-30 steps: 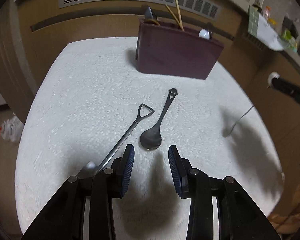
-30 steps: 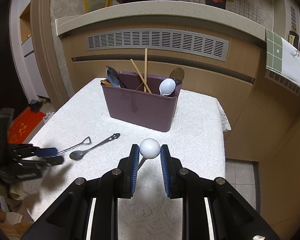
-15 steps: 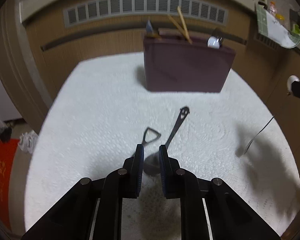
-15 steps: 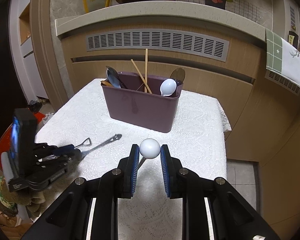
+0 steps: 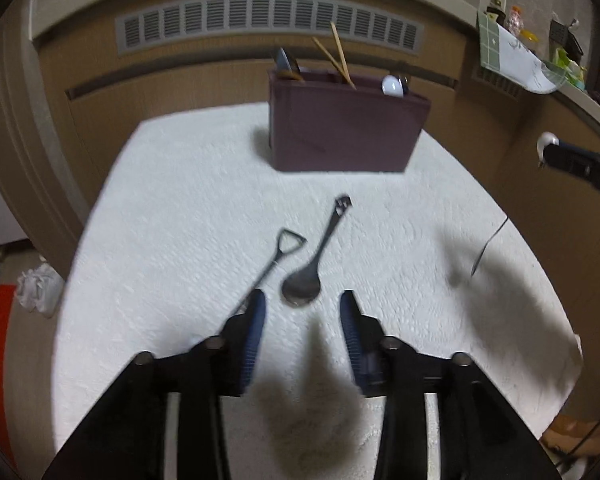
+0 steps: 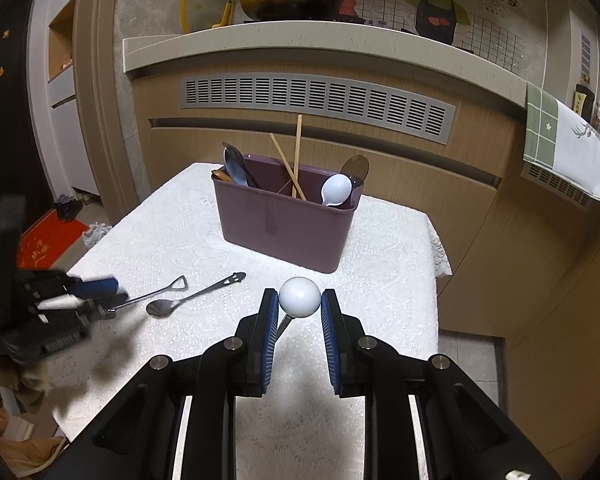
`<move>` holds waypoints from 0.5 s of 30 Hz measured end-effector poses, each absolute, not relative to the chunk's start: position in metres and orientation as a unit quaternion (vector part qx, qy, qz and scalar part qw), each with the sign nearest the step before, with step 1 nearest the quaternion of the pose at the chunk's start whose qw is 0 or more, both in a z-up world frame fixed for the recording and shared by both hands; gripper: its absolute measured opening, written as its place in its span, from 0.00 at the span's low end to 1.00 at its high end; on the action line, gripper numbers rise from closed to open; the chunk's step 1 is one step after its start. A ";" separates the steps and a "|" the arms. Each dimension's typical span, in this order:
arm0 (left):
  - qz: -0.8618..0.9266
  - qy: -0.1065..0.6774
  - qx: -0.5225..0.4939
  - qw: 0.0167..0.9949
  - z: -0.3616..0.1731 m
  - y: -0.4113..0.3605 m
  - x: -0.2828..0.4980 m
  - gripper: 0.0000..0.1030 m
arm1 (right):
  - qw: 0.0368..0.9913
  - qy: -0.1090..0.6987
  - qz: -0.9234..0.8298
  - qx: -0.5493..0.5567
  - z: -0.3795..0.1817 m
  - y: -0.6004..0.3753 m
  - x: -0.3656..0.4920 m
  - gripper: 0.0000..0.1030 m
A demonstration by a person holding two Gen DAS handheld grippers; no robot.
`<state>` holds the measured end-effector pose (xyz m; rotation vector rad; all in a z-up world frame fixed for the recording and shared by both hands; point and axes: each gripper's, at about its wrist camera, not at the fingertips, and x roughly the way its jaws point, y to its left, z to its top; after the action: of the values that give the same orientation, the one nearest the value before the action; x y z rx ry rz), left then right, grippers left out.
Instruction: Organize utensils
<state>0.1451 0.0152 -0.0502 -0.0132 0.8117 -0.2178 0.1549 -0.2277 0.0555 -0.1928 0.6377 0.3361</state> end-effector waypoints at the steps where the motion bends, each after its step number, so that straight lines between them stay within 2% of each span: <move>1: -0.104 0.395 -0.002 0.913 -0.057 0.012 0.149 0.43 | 0.931 0.313 0.164 -0.092 0.055 -0.228 0.156 0.20; 8: -0.070 0.415 0.028 0.907 -0.078 -0.011 0.181 0.42 | 0.928 0.323 0.164 -0.087 0.049 -0.229 0.159 0.20; 10: -0.059 0.405 0.038 0.912 -0.076 -0.014 0.179 0.29 | 0.927 0.326 0.163 -0.085 0.047 -0.231 0.159 0.20; 15: -0.046 0.354 0.036 0.933 -0.048 -0.005 0.157 0.29 | 0.929 0.325 0.159 -0.082 0.048 -0.234 0.158 0.20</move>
<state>0.1568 -0.0049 -0.0479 0.0738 0.7241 -0.0947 0.1583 -0.2336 0.0481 -0.1676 0.6651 0.3248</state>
